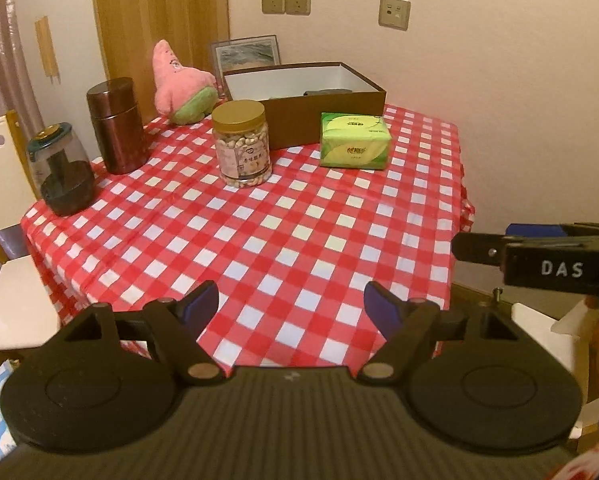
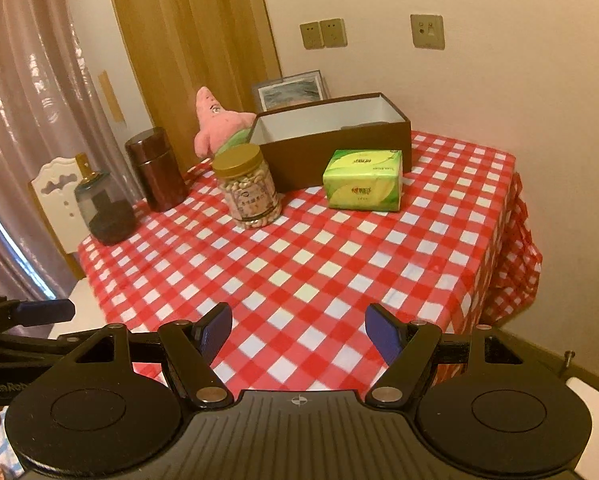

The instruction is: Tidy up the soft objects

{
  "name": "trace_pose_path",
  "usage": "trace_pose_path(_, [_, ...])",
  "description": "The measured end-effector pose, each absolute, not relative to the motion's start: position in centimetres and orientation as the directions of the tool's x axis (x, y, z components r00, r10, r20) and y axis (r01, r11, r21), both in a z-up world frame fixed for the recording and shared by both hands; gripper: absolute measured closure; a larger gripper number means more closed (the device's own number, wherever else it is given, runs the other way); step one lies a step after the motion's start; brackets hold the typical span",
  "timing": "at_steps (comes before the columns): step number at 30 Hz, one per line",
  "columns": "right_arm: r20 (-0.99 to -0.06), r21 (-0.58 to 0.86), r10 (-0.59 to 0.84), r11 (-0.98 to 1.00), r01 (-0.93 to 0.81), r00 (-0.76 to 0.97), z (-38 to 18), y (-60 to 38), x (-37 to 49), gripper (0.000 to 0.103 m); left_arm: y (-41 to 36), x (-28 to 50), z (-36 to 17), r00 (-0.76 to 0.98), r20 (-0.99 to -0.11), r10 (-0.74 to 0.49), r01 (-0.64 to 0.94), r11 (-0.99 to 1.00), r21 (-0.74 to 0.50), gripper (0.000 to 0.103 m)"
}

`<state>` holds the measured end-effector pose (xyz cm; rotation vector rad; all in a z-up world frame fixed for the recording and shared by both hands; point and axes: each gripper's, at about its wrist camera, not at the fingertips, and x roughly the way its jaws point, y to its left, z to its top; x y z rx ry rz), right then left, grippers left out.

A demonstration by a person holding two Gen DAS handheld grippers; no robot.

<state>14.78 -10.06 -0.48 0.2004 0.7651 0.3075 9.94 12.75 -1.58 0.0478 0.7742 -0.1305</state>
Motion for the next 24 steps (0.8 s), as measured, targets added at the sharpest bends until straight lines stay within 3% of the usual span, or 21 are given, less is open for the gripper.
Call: trace_pose_path(24, [-0.671, 0.298, 0.485, 0.869, -0.394, 0.561, -0.6, -19.6, 4.1, 0.03, 2.6, -3.5, -1.1, 0.7, -0.714, 0.008, -0.059, 0.997, -0.046, 0.025])
